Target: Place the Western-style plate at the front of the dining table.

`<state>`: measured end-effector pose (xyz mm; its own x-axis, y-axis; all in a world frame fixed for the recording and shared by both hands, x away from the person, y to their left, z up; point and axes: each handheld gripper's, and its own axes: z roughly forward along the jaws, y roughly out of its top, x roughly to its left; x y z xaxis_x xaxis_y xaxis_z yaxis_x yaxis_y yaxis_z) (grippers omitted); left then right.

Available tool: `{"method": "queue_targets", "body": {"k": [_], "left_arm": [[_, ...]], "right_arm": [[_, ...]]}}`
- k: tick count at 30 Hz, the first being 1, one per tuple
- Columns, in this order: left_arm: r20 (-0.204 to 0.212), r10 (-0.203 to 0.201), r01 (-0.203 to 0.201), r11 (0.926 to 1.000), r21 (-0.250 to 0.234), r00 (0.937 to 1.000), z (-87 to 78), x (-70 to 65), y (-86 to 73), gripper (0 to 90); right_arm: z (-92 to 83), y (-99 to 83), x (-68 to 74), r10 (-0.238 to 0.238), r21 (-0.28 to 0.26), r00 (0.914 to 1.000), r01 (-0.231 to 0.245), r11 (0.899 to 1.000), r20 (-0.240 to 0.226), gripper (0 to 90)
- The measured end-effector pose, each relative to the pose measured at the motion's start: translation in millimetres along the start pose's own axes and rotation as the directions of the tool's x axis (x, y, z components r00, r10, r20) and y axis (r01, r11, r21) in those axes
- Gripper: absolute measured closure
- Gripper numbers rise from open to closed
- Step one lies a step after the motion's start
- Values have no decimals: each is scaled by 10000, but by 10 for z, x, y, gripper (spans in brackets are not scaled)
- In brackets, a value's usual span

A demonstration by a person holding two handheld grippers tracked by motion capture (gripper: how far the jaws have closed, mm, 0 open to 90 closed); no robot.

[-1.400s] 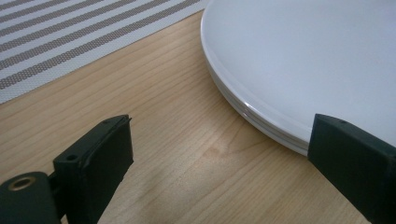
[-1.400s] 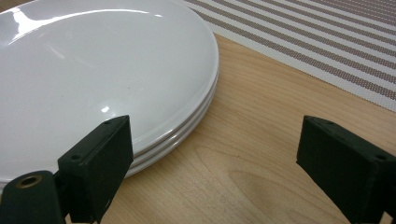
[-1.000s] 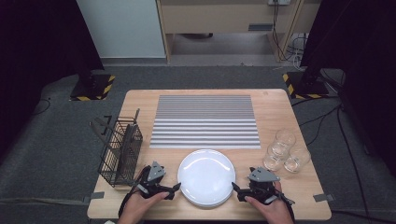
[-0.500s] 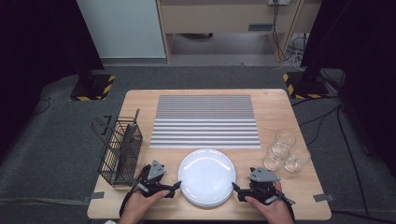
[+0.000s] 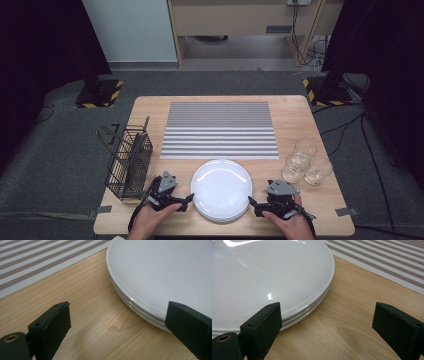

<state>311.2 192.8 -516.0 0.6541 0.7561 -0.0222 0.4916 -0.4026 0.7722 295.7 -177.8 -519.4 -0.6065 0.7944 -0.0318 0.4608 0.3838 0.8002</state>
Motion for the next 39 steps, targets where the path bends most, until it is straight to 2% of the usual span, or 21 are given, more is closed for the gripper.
{"method": "queue_targets", "body": {"k": [39], "left_arm": [[-164, -133, 132, 9999, -78, 9998, 38, 46, 28, 53]], "right_arm": [[-1, 3, 10, -23, -38, 9999, 22, 10000, -109, 83]]}}
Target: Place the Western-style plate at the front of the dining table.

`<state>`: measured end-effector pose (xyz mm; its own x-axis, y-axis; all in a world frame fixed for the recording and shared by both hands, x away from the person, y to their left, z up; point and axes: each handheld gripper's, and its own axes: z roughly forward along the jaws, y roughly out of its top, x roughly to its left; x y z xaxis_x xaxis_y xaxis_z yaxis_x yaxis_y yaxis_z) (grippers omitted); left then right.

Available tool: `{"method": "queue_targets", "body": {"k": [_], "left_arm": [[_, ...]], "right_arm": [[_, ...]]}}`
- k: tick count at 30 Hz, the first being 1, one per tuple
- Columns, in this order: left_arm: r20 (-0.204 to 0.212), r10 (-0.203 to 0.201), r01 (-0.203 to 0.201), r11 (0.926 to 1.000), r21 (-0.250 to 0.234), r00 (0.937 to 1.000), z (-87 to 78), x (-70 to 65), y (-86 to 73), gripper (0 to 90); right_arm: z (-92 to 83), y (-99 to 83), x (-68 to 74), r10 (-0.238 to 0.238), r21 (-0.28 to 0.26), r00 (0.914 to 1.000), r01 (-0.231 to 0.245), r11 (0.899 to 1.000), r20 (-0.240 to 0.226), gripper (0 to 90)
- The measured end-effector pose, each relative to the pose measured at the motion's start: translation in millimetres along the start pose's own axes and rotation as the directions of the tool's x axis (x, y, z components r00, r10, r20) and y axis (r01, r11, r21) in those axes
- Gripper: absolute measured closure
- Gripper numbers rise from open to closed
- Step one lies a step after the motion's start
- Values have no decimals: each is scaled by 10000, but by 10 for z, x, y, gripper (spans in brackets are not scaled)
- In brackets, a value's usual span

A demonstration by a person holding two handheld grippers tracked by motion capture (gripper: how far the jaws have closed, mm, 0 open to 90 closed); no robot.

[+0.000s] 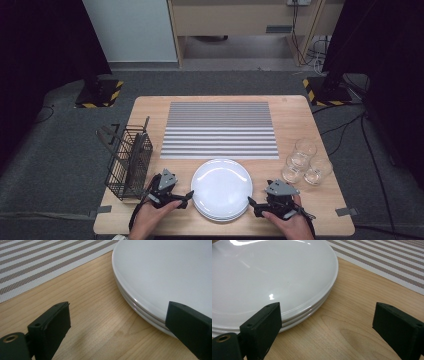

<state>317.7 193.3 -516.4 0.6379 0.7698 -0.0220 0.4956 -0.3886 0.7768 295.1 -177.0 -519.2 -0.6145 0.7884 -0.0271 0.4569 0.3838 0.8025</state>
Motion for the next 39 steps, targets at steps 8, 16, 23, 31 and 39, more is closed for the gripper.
{"method": "queue_targets", "body": {"k": [8, 16, 23, 31, 39], "left_arm": [[14, -31, 31, 10000, 4, 10000, 1, 4, 0, 56], [5, 31, -31, 10000, -8, 10000, -2, 1, 1, 60], [105, 79, -78, 10000, -3, 9999, -14, -23, 3, 61], [482, 538, -547, 9983, 182, 9974, 45, -177, 21, 62], [293, 431, -428, 9990, -108, 9986, -21, -136, 41, 64]], "right_arm": [[2, 0, 6, 14, -5, 10000, -14, 10000, -16, 81], [4, 3, 2, 12, 19, 10000, -12, 10000, -20, 75], [7, 3, -1, 58, 2, 10000, -58, 10000, -33, 74], [29, 14, 43, -37, -34, 9998, 36, 10000, -187, 74], [31, 14, 40, -58, -3, 9999, 58, 10000, -160, 71]]}}
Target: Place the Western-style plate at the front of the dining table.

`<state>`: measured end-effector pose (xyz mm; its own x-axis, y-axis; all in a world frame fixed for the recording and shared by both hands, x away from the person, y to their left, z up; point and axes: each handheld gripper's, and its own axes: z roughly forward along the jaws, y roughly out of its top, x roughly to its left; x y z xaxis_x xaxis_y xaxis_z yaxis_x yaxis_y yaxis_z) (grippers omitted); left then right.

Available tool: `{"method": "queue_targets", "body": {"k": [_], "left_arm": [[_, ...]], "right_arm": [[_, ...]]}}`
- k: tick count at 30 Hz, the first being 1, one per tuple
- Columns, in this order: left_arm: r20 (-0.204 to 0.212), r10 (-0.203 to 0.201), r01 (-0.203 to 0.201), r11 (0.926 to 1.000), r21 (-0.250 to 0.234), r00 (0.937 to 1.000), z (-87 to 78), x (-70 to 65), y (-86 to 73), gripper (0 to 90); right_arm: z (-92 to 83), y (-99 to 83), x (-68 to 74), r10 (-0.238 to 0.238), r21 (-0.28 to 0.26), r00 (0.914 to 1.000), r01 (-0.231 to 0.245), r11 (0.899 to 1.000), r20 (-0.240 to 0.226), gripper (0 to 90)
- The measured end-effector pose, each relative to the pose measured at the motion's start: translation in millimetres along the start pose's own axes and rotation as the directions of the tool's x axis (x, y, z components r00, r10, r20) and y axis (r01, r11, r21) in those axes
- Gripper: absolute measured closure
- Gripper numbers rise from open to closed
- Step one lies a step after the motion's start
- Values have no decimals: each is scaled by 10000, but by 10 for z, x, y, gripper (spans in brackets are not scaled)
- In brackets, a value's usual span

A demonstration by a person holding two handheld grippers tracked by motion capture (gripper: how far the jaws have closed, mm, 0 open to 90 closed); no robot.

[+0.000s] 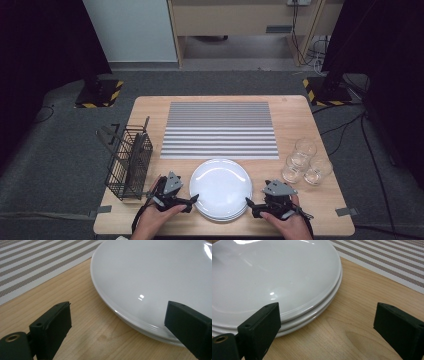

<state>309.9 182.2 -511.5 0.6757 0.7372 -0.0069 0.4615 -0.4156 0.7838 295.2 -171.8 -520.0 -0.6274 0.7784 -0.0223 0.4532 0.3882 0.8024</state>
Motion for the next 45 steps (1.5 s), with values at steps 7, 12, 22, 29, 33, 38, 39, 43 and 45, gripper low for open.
{"method": "queue_targets", "body": {"k": [7, 12, 22, 29, 33, 38, 39, 43, 45], "left_arm": [[-281, -306, 298, 9992, -261, 9991, -128, 124, -10, 65], [-577, -361, 350, 9992, -206, 9977, -200, 152, -32, 65], [-634, -307, 324, 9992, 252, 9975, -177, 138, -76, 66], [-582, -325, 351, 9984, 449, 9978, -115, 121, -93, 66], [-571, -358, 381, 9985, 396, 9977, -94, 130, -93, 63], [-594, -329, 346, 9990, 284, 9977, -70, 134, -76, 62], [-580, -340, 352, 9992, 203, 9977, -59, 131, -65, 63], [-538, -303, 314, 9993, 205, 9981, -51, 121, -63, 63], [-545, -294, 305, 9993, 205, 9981, -50, 122, -60, 63]], "right_arm": [[32, 13, 13, 0, -26, 10000, 0, 10000, -18, 69], [48, 19, 15, 28, -22, 10000, -28, 10000, 30, 67], [77, 34, 16, 42, 4, 9999, -42, 10000, 123, 65], [86, 35, 14, 73, -7, 9999, -73, 10000, 106, 65], [88, 34, 9, 109, -15, 9999, -108, 9999, 124, 63], [89, 31, -2, 160, 2, 9997, -160, 9999, 207, 63], [87, 31, -6, 180, -13, 9995, -180, 9998, 256, 61], [85, 24, -21, 219, -63, 9993, -217, 9997, 300, 61], [85, 23, -22, 209, -43, 9993, -208, 9998, 314, 61]]}}
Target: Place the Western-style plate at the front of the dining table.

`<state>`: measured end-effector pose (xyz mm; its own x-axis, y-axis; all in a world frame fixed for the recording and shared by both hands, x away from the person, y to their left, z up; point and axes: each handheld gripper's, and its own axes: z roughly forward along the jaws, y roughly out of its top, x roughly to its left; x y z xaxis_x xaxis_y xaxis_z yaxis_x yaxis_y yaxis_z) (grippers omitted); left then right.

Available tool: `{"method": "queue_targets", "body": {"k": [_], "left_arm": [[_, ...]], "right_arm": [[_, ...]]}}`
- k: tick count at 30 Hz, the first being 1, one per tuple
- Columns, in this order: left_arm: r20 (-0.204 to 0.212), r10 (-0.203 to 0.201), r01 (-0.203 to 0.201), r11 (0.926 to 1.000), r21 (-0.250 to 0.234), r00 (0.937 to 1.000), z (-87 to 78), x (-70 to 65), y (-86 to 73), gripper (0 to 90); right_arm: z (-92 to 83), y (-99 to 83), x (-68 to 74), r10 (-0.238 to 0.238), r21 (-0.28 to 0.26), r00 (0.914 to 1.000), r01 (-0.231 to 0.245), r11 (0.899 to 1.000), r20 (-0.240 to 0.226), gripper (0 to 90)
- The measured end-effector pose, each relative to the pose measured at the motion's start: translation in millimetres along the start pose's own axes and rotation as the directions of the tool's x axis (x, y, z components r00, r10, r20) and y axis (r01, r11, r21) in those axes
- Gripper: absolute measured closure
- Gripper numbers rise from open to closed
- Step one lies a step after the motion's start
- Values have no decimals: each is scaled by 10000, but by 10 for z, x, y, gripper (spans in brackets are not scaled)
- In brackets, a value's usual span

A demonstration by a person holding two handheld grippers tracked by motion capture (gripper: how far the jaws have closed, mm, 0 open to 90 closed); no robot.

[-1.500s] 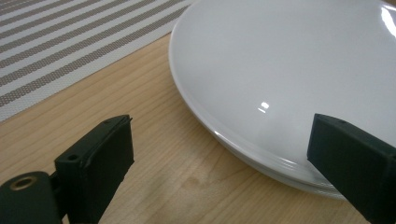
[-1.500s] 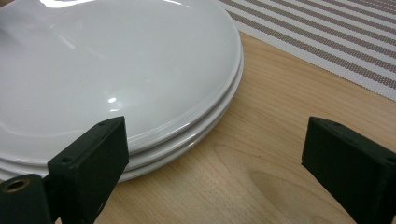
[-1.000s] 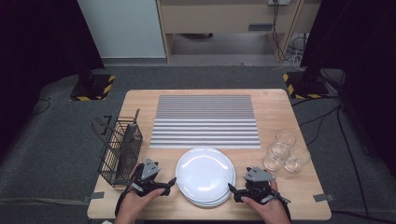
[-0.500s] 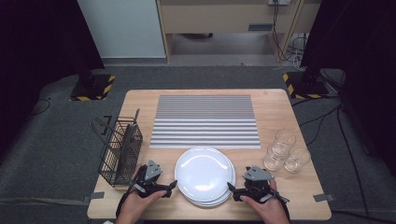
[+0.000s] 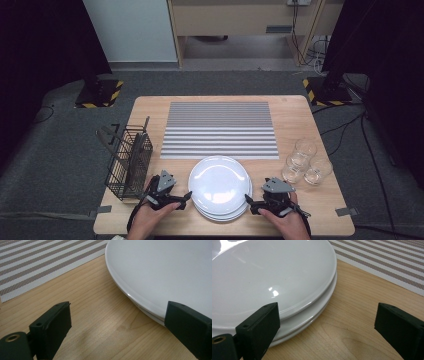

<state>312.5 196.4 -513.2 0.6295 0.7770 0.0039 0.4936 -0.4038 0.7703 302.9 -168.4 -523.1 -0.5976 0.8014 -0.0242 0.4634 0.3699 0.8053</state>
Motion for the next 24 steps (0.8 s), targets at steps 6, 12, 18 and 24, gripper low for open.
{"method": "queue_targets", "body": {"k": [6, 12, 18, 24], "left_arm": [[-99, 10, -11, 10000, -52, 10000, 29, 3, 11, 63], [-120, -9, 7, 9999, -146, 9999, 70, 10, 22, 62], [-210, -57, 53, 9998, -215, 9998, 99, 18, 34, 62], [-260, -62, 56, 9997, -244, 9996, 105, 17, 38, 62]], "right_arm": [[-5, -5, -2, 40, -42, 10000, -40, 10000, 38, 55], [-18, -10, -16, 57, -43, 10000, -57, 10000, 81, 51], [-16, -6, -21, 67, -115, 9998, -65, 9999, 197, 50], [-9, 3, -21, 38, -132, 9996, -34, 9999, 295, 51]]}}
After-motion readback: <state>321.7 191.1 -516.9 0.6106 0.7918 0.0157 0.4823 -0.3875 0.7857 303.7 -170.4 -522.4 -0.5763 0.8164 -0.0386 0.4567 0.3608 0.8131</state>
